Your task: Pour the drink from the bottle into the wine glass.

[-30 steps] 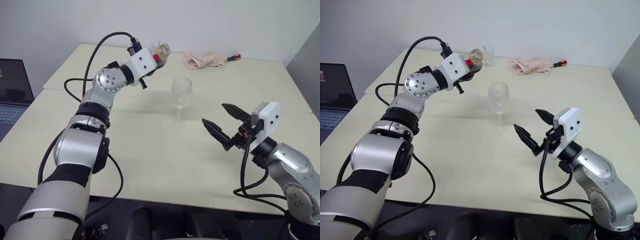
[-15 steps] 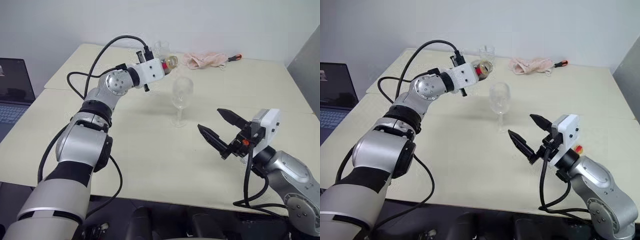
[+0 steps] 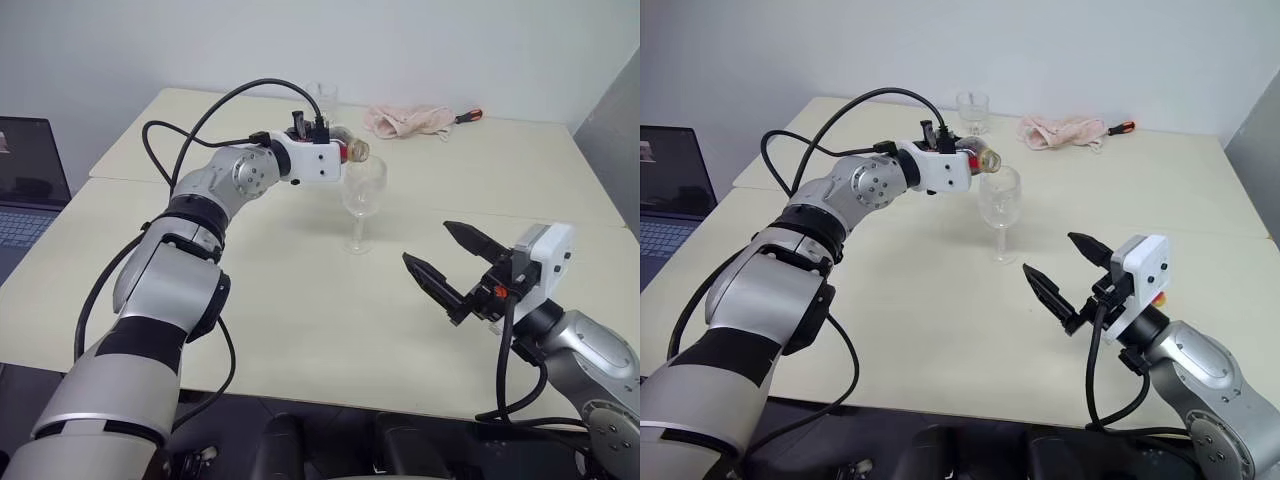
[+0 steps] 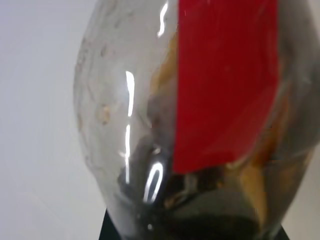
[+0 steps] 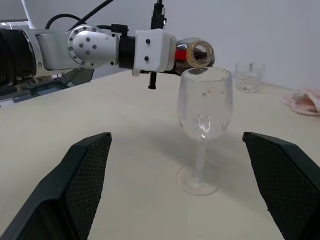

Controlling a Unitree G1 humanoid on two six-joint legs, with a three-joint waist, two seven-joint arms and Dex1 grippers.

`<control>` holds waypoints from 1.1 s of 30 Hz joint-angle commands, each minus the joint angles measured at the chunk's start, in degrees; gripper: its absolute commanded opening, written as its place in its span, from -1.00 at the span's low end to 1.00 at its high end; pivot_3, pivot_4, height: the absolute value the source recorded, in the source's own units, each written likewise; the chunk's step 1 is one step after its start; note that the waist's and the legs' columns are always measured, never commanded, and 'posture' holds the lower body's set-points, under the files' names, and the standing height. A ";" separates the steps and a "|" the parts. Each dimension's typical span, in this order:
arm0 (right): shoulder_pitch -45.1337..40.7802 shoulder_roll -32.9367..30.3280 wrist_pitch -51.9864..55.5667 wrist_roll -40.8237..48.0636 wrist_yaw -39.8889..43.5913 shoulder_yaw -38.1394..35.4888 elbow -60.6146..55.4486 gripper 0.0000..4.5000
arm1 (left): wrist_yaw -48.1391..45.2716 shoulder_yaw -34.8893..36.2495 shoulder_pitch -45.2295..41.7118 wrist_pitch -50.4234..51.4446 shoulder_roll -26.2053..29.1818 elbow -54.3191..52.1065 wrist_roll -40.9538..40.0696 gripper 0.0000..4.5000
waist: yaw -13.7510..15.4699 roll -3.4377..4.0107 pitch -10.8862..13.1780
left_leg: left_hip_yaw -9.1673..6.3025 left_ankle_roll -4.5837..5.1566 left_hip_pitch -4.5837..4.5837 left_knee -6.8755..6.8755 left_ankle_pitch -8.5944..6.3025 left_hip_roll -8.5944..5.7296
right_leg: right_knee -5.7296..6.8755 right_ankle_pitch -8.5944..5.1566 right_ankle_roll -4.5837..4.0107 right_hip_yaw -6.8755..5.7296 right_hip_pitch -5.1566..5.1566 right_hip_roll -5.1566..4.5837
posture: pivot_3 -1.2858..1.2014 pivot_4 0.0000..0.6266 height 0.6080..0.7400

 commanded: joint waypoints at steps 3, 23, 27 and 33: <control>-0.57 -1.27 -1.57 1.37 -0.02 -2.37 -1.44 1.00 | 5.09 -2.10 -4.17 -0.77 0.84 -0.77 2.78 -0.67 | 0.04 0.00 0.00 | 0.00 0.00 0.00 0.02 0.00 -0.03 | 0.03 -0.01 0.01 0.00 0.00 -0.02 | 0.03 -0.52 1.00; 0.19 -3.12 -2.03 2.14 0.03 -4.18 -0.86 1.00 | 10.58 -5.71 -6.59 -0.97 1.85 -0.19 7.16 -0.67 | 0.03 0.00 0.00 | 0.01 -0.01 0.04 0.04 0.01 -0.04 | 0.13 0.00 0.00 0.02 0.00 -0.03 | 0.03 -0.52 1.00; 0.31 -3.37 -2.05 1.94 0.05 -4.24 -0.67 1.00 | 11.20 -6.20 -6.99 -1.04 1.95 -0.14 7.77 -0.67 | 0.03 0.00 0.00 | 0.01 -0.01 0.04 0.04 0.01 -0.04 | 0.14 0.00 0.00 0.02 0.00 -0.03 | 0.03 -0.52 1.00; 0.86 -3.68 -2.27 1.68 0.11 -4.78 -0.58 1.00 | 11.68 -6.57 -7.31 -0.78 2.13 0.07 8.27 -0.67 | 0.02 0.00 0.00 | 0.01 -0.01 0.05 0.04 0.01 -0.04 | 0.15 0.00 -0.01 0.02 0.00 -0.03 | 0.03 -0.52 1.00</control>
